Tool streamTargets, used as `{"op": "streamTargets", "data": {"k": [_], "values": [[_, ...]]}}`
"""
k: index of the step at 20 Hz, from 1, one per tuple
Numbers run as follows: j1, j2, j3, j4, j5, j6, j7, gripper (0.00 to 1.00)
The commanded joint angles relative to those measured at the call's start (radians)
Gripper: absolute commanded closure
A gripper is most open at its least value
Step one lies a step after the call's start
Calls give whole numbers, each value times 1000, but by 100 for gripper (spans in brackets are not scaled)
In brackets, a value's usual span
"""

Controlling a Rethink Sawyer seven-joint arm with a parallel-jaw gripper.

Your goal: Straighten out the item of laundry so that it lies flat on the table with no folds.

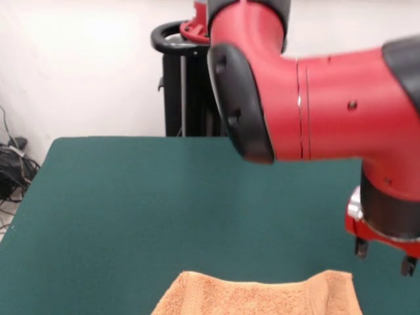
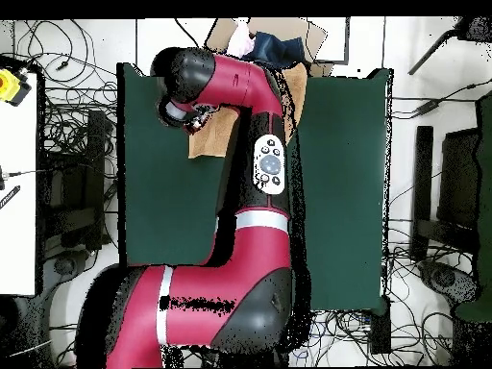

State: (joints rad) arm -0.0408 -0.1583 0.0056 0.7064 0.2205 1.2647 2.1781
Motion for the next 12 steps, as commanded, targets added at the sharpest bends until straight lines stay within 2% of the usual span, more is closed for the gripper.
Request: {"op": "streamTargets", "data": {"k": [1,12], "values": [[-7,-45,-5,95,-89,200,-55,0],[-21,-17,22,2,-177,270,-65,0]]}}
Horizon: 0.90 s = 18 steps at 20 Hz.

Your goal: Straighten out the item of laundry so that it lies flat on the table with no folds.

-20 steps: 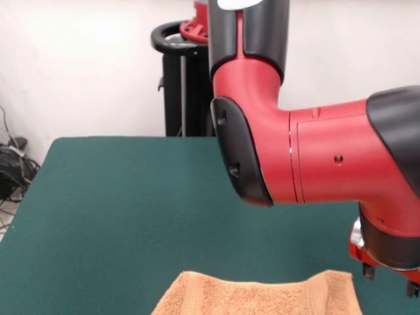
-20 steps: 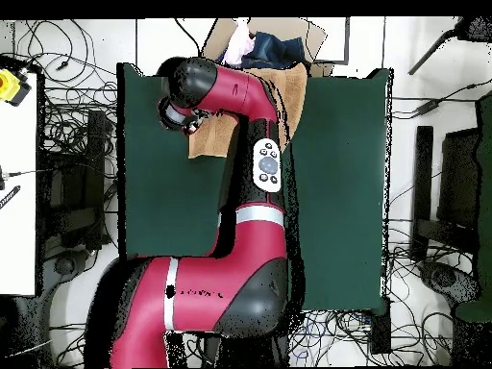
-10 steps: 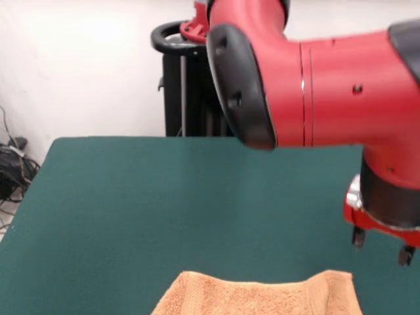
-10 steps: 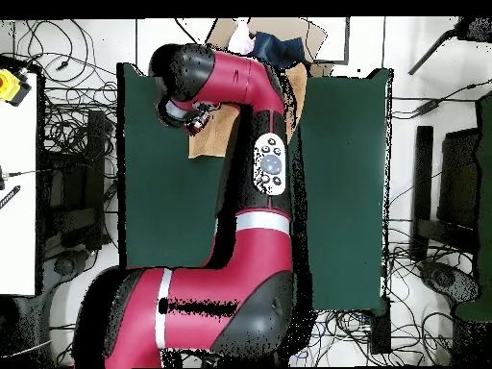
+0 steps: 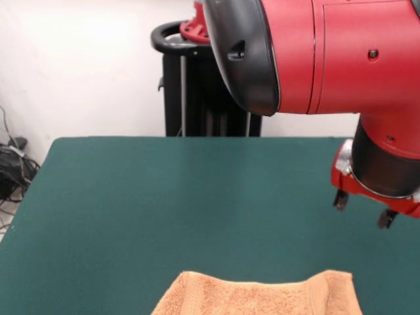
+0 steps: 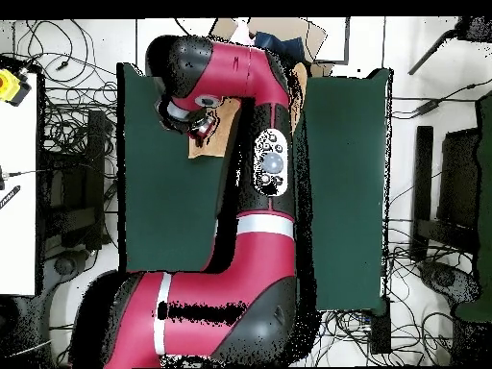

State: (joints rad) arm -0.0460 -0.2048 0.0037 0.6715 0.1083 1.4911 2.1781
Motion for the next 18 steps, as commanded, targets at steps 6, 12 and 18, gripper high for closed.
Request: {"op": "streamTargets", "data": {"k": [6,12,18], "values": [[-7,118,63,-52,-67,-9,-27,0],[-13,176,81,-100,-66,-78,-47,0],[-23,265,102,-229,-71,-82,-101,0]]}}
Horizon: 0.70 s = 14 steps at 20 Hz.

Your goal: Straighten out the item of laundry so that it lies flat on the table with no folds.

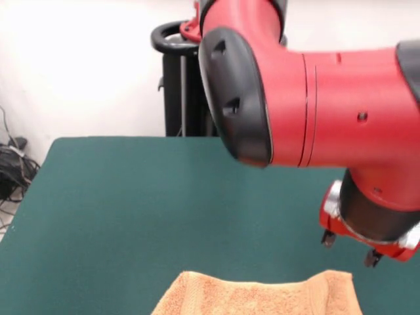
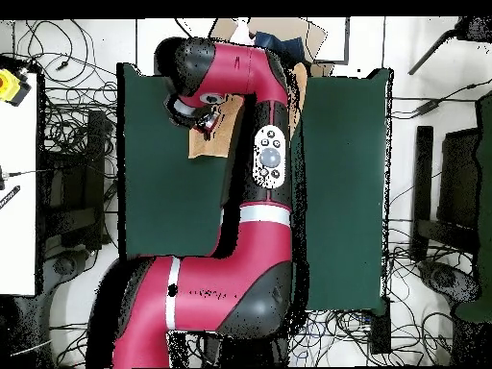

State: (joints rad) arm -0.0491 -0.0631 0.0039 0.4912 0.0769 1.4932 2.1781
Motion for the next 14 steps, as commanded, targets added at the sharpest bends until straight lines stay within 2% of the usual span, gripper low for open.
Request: {"op": "streamTargets", "data": {"k": [1,4,9,14], "values": [[-20,130,103,-57,-38,-88,-105,0],[-21,147,99,-87,-36,-78,-118,0],[-23,213,98,-215,-43,-7,-141,0],[-26,239,90,-276,-34,45,-158,0]]}}
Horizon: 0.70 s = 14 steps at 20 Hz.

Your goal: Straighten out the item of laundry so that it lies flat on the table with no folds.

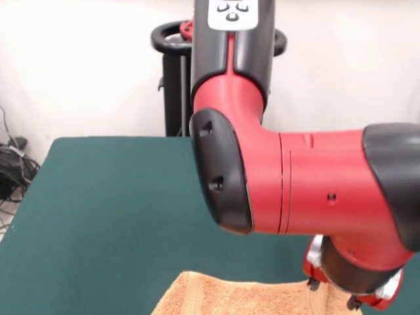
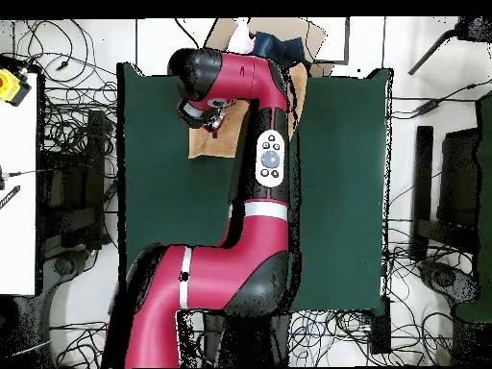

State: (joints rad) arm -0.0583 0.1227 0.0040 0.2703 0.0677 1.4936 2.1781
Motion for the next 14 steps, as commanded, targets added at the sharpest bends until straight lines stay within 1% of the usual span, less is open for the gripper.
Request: {"op": "streamTargets", "data": {"k": [1,14], "values": [[-18,52,85,-62,-23,55,-159,0],[-4,32,52,-50,-5,54,-149,0]]}}
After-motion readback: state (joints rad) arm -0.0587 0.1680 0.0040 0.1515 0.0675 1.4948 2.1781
